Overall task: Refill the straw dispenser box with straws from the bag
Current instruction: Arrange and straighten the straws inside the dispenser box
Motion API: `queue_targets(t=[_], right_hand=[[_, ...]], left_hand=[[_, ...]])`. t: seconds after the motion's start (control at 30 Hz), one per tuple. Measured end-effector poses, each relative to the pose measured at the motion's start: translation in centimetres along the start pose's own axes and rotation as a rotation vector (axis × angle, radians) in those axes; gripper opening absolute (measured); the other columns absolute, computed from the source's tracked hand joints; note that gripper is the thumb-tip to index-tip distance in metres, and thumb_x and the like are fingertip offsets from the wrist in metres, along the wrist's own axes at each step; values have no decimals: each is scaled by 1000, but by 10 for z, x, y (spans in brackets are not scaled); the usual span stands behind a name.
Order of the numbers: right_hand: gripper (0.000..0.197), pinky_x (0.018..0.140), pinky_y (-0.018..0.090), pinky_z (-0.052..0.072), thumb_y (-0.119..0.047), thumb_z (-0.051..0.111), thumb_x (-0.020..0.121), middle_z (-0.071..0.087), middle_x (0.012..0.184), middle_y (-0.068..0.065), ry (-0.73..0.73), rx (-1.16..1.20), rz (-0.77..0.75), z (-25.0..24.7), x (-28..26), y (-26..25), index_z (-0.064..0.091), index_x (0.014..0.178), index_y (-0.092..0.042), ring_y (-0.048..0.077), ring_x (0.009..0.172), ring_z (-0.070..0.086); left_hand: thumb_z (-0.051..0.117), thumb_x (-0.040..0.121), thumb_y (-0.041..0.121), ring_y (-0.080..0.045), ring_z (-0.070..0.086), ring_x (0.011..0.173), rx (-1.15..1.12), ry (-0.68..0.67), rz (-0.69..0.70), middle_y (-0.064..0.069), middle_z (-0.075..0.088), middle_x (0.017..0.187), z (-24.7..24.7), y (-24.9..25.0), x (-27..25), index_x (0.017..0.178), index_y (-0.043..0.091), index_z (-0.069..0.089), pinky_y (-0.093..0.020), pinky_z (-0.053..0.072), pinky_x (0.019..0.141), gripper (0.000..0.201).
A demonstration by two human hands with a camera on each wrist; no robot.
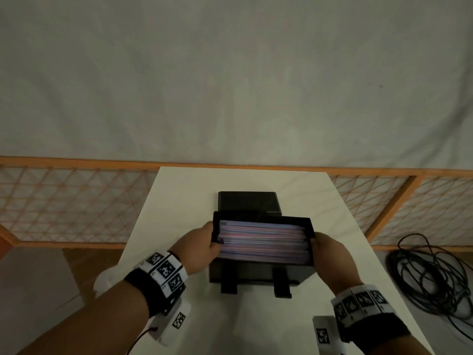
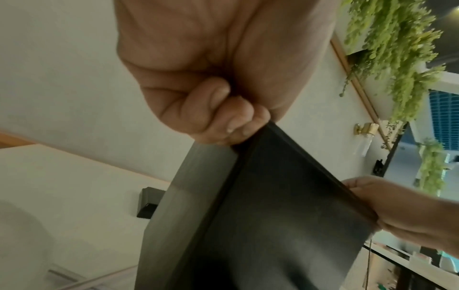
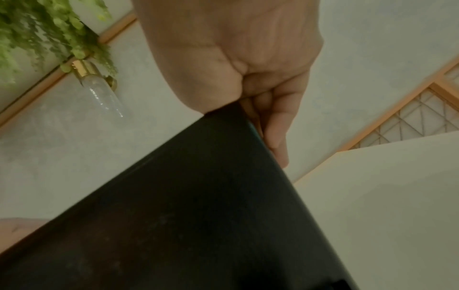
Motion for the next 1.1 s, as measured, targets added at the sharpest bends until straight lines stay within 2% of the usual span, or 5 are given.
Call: queue_targets(t=[0.23, 0.43, 0.7, 0.87, 1.1], right_hand=[[28, 72, 31, 44, -20, 35, 96, 69, 95, 9, 98, 17, -39, -9, -9, -1, 59, 109, -17, 29, 83, 62], [27, 74, 34, 45, -17, 37, 96, 68, 99, 15, 48, -84, 0, -6, -3, 0, 58, 113, -11, 36, 91, 63], [22, 80, 38, 46, -16, 42, 95, 67, 104, 20, -28, -46, 192, -3, 14, 22, 59, 108, -8, 36, 94, 61], [28, 84, 34, 47, -22, 53, 92, 67, 111, 10, 148, -28, -128, -37, -3, -54, 62, 117, -12, 27, 98, 62], [23, 78, 18, 48, -16, 47, 95, 66, 102, -3, -144, 235, -437, 20, -7, -215, 63, 111, -16, 13, 91, 62]], left_hand=[[42, 91, 16, -11, 49, 59, -21, 48, 56, 2, 55, 76, 11, 2, -3, 139, 14, 28, -18, 34, 49, 51], [42, 92, 16, -26, 62, 81, -52, -2, 9, -13, 65, 97, 22, -5, 6, 136, 10, 33, -35, 51, 72, 45], [41, 98, 33, -18, 60, 85, -151, -80, 37, -13, 66, 106, 44, 7, 6, 141, 23, 28, -24, 43, 71, 47], [51, 93, 34, -7, 56, 69, -96, -57, -61, 9, 56, 74, 32, -54, -35, 126, 27, 51, -22, 46, 69, 34], [57, 92, 24, -1, 55, 53, -357, -18, -237, 1, 57, 53, 27, -116, -126, 98, 27, 63, -13, 46, 58, 9]])
Point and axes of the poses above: each hand's wrist, its own x-axis towards the middle knuckle, its own z-axis out of the palm, y = z × x, the point moved 4 cm from there along x, towards the middle knuckle
